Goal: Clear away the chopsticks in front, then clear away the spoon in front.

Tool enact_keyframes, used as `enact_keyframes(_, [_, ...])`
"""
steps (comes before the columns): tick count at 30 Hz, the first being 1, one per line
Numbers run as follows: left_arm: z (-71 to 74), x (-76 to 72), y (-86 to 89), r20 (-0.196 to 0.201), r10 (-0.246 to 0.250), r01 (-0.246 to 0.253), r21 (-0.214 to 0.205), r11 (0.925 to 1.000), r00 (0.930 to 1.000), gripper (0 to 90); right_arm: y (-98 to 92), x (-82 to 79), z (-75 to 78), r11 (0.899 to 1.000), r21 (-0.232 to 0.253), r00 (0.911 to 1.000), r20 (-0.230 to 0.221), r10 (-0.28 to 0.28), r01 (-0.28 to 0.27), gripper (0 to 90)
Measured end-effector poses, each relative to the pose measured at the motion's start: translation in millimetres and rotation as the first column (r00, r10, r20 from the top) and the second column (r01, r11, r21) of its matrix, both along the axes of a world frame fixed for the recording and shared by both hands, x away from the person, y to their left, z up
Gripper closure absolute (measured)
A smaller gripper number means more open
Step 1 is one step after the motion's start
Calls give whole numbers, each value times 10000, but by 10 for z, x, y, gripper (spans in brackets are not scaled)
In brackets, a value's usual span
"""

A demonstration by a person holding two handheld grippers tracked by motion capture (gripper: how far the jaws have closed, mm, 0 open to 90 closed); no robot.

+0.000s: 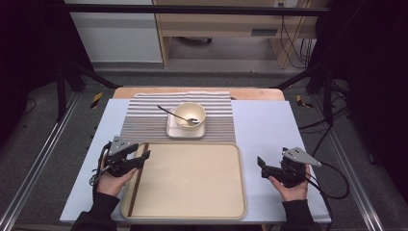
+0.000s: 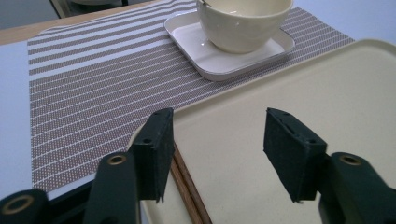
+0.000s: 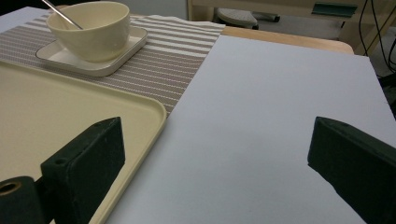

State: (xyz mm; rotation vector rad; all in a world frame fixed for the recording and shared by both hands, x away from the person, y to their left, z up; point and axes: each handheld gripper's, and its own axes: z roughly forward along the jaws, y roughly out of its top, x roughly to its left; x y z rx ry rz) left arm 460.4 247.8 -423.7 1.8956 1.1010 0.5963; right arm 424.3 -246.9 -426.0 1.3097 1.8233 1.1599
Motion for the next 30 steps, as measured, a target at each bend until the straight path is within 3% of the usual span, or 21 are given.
enact_keyframes(16, [363, 218, -133, 911, -97, 125, -305, 9995, 9958, 336, -18, -10, 21, 9999, 128, 9999, 133, -70, 69, 44])
enact_keyframes(22, [383, 385, -184, 964, 182, -146, -380, 9992, 9952, 310, -19, -19, 24, 10000, 46, 9999, 137, -76, 76, 42])
enact_keyframes(25, [373, 530, -239, 981, 471, -459, -144, 9988, 9941, 303, -22, -19, 29, 9999, 140, 9999, 140, -45, 43, 43])
enact_keyframes(30, [352, 691, -294, 928, 576, -563, -171, 9983, 9940, 287, -12, -11, 20, 9999, 112, 9999, 105, -54, 52, 43])
